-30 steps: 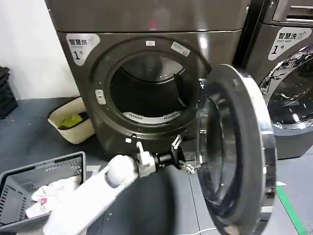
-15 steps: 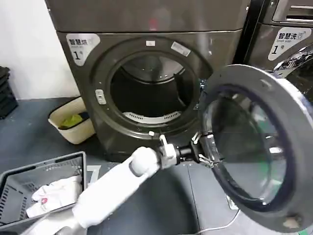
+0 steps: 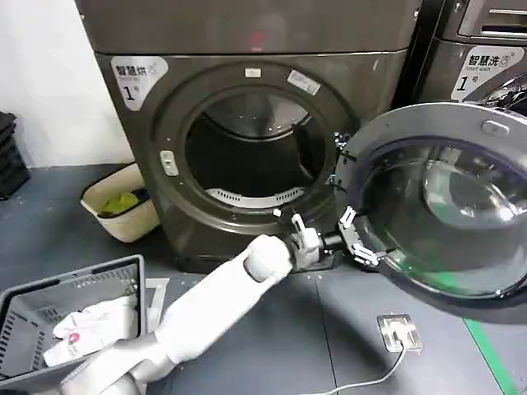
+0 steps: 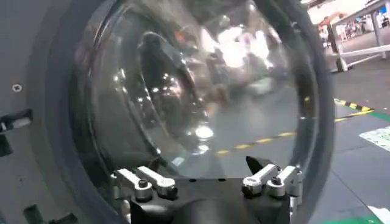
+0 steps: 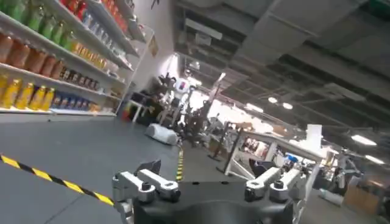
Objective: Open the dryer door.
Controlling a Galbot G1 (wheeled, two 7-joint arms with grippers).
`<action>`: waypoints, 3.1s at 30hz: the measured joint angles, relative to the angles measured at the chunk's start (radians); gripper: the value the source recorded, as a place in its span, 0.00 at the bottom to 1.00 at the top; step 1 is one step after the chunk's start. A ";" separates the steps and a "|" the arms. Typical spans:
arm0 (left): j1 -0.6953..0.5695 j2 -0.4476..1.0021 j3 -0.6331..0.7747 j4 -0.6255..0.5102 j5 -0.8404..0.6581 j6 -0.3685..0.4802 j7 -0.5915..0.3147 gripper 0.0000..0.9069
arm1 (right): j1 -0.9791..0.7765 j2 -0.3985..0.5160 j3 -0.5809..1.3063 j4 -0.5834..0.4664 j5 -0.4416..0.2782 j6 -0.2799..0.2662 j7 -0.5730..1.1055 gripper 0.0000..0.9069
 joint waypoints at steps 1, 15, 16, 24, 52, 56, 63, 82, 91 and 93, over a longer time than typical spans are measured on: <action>-0.003 -0.005 0.001 0.004 0.000 0.000 0.000 1.00 | 0.000 0.000 0.000 -0.001 0.000 0.000 0.001 1.00; -0.031 -0.022 0.014 0.034 -0.007 -0.001 0.001 1.00 | 0.011 0.000 0.023 -0.023 0.001 -0.001 0.017 1.00; -0.031 -0.022 0.014 0.034 -0.007 0.000 0.002 1.00 | 0.011 0.000 0.025 -0.025 0.001 -0.001 0.018 1.00; -0.030 -0.017 0.015 0.027 -0.008 0.003 0.002 1.00 | 0.020 0.000 0.030 -0.029 0.000 0.002 0.027 1.00; 0.310 0.452 -0.221 -0.614 -0.136 0.268 -0.127 1.00 | 0.068 0.000 -0.029 -0.020 0.000 -0.015 0.015 1.00; 0.452 0.560 -0.335 -0.725 -0.130 0.286 -0.125 1.00 | 0.076 -0.005 -0.036 -0.006 0.003 -0.023 0.013 1.00; 0.724 0.710 -0.568 -0.859 -0.172 0.353 -0.192 1.00 | 0.087 -0.037 -0.061 0.004 0.003 -0.027 0.012 1.00; 1.151 0.738 -1.152 -0.993 -0.641 0.764 -0.666 1.00 | 0.102 -0.075 -0.112 0.000 0.005 -0.036 -0.003 1.00; 1.186 0.751 -1.269 -0.941 -1.006 0.764 -0.965 1.00 | 0.098 -0.072 -0.118 -0.005 0.007 -0.037 -0.009 1.00; 1.179 0.752 -1.279 -0.926 -1.108 0.764 -1.052 1.00 | 0.098 -0.071 -0.121 -0.005 0.007 -0.036 -0.010 1.00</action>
